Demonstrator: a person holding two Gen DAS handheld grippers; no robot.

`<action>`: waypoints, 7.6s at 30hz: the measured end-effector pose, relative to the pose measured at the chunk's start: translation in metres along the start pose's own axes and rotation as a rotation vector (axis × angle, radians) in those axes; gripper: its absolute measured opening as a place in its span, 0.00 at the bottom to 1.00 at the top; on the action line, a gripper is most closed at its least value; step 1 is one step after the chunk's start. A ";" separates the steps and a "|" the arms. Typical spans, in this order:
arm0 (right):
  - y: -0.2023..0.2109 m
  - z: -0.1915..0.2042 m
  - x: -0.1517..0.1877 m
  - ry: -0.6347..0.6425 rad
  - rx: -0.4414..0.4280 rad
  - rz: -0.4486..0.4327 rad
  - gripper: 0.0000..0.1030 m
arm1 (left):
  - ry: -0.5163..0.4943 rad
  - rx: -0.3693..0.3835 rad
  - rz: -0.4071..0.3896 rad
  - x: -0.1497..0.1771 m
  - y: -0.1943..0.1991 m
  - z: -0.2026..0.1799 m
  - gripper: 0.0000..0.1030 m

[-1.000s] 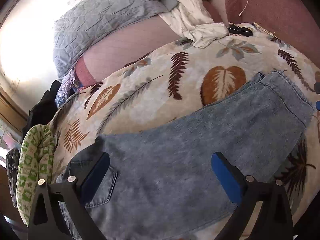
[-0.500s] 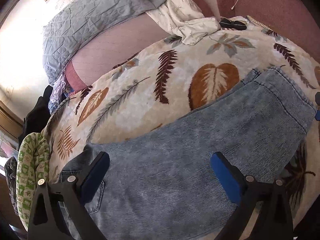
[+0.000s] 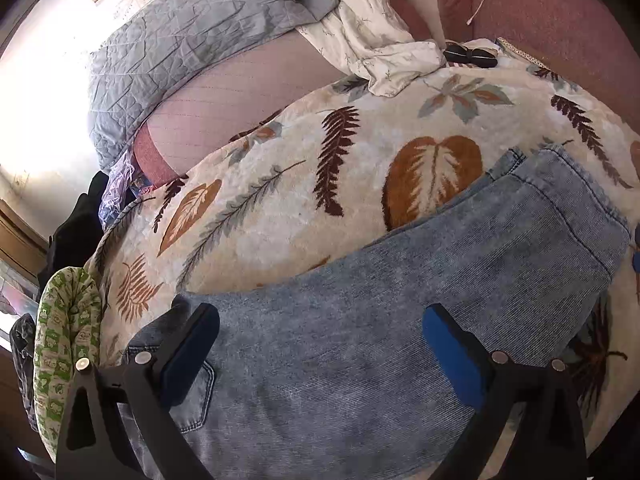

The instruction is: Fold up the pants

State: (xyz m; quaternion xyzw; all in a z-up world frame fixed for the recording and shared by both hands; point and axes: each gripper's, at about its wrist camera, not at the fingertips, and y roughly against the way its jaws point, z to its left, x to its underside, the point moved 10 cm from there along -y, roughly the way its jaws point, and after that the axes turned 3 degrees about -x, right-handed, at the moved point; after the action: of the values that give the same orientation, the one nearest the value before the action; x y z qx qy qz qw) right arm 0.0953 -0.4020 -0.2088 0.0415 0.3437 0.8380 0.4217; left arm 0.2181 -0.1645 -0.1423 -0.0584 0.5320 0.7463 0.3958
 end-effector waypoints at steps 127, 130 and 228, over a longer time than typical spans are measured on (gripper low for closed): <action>-0.048 0.015 -0.003 0.065 0.015 -0.112 0.23 | -0.216 0.810 0.058 -0.094 -0.051 -0.178 0.19; -0.042 0.029 -0.003 0.136 0.032 -0.142 0.20 | -0.186 0.830 0.045 -0.097 -0.047 -0.171 0.15; -0.151 0.150 0.157 0.879 0.198 0.127 0.66 | 0.463 -0.095 -0.132 0.162 0.055 0.188 0.77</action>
State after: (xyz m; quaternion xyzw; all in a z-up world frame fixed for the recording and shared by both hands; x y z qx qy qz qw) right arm 0.1512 -0.1436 -0.2212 -0.2573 0.5653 0.7634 0.1773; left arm 0.1343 0.0722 -0.1032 -0.2810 0.5680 0.7096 0.3080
